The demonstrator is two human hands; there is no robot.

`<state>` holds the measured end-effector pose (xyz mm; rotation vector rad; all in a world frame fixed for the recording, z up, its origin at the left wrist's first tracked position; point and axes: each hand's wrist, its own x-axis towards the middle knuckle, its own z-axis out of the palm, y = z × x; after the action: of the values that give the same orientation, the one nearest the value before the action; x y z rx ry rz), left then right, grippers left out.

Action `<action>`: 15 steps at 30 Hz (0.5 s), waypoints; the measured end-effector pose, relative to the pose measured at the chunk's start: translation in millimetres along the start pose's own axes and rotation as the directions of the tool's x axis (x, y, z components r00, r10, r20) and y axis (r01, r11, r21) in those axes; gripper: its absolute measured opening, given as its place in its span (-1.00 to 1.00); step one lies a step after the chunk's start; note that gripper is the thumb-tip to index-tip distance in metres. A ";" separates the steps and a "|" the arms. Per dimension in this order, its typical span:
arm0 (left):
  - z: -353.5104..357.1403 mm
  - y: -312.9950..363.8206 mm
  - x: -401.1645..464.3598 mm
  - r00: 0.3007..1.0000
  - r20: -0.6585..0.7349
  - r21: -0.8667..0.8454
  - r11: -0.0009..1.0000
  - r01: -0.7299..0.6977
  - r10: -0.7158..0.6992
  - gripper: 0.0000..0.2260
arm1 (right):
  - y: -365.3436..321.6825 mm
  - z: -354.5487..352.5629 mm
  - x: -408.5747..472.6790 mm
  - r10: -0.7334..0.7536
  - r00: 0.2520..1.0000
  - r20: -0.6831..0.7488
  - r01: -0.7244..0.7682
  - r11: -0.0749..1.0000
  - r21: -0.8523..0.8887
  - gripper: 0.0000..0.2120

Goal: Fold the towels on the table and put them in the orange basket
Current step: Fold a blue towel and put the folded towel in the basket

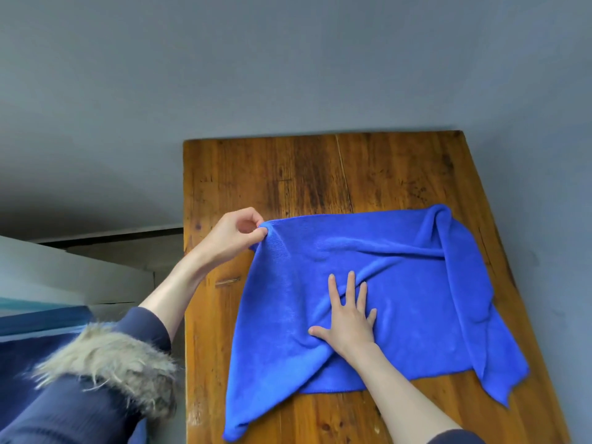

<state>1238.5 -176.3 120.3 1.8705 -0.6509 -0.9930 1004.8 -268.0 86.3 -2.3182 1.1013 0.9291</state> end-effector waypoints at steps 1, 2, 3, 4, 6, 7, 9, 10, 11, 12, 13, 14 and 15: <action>-3.0 4.1 -0.4 1.000 0.015 0.026 1.000 -0.006 0.006 -0.92 | -0.2 -0.6 -0.2 0.002 1.000 0.001 -0.002 1.000 -0.001 0.01; -6.9 5.5 0.8 1.000 0.024 0.085 0.996 -0.014 0.012 -0.92 | -0.2 -0.9 -0.4 0.003 1.000 0.002 -0.003 1.000 -0.003 0.01; -11.5 5.3 2.8 0.999 0.023 0.188 0.982 -0.034 0.030 -0.92 | -0.2 -1.0 -0.9 0.004 1.000 0.002 -0.004 1.000 -0.006 0.01; -16.5 3.5 6.1 0.998 0.014 0.317 0.946 -0.060 0.059 -0.93 | 0.0 -0.8 -1.1 0.004 1.000 0.002 -0.004 1.000 -0.007 0.01; -24.6 0.6 10.5 0.992 -0.020 0.543 0.835 -0.095 0.125 -0.93 | 0.5 -0.4 -1.0 0.004 1.000 0.000 -0.004 1.000 -0.010 0.01; -28.5 0.0 11.9 0.987 -0.056 0.606 0.791 -0.086 0.150 -0.91 | 0.3 -0.3 -0.6 0.003 1.000 -0.002 -0.003 1.000 -0.013 0.01; -35.0 -3.8 13.5 0.978 -0.135 0.643 0.765 -0.036 0.159 -0.87 | 0.4 -0.2 -0.9 0.002 1.000 -0.002 -0.002 1.000 -0.020 0.01; -37.5 -8.1 14.2 0.977 -0.163 0.623 0.782 -0.008 0.139 -0.84 | 0.6 -0.4 -0.9 0.003 1.000 -0.003 -0.003 1.000 -0.019 0.02; -38.8 -13.8 13.3 0.977 -0.186 0.577 0.817 0.024 0.102 -0.78 | 1.0 -0.1 -0.9 0.004 1.000 -0.003 -0.004 1.000 -0.017 0.02; -40.5 -21.1 11.4 0.977 -0.209 0.509 0.858 0.066 0.049 -0.70 | 0.8 0.1 -0.6 0.004 1.000 -0.007 -0.004 1.000 -0.017 0.02; -41.7 -28.3 8.2 0.973 -0.232 0.428 0.897 0.113 -0.012 -0.63 | 0.7 0.2 -0.2 0.003 1.000 -0.012 -0.003 1.000 -0.019 0.02; -41.3 -35.4 4.2 0.963 -0.262 0.358 0.920 0.163 -0.068 -0.56 | 0.8 0.7 0.1 0.003 1.000 -0.015 -0.003 1.000 -0.023 0.01; -40.3 -43.9 -0.2 0.947 -0.303 0.307 0.929 0.206 -0.110 -0.52 | 0.9 1.0 0.5 0.003 1.000 -0.016 -0.003 1.000 -0.025 0.01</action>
<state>1274.0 -137.1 92.8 2.3454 -0.5255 -0.7244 1003.9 -268.1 85.2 -2.3488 1.1063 0.9318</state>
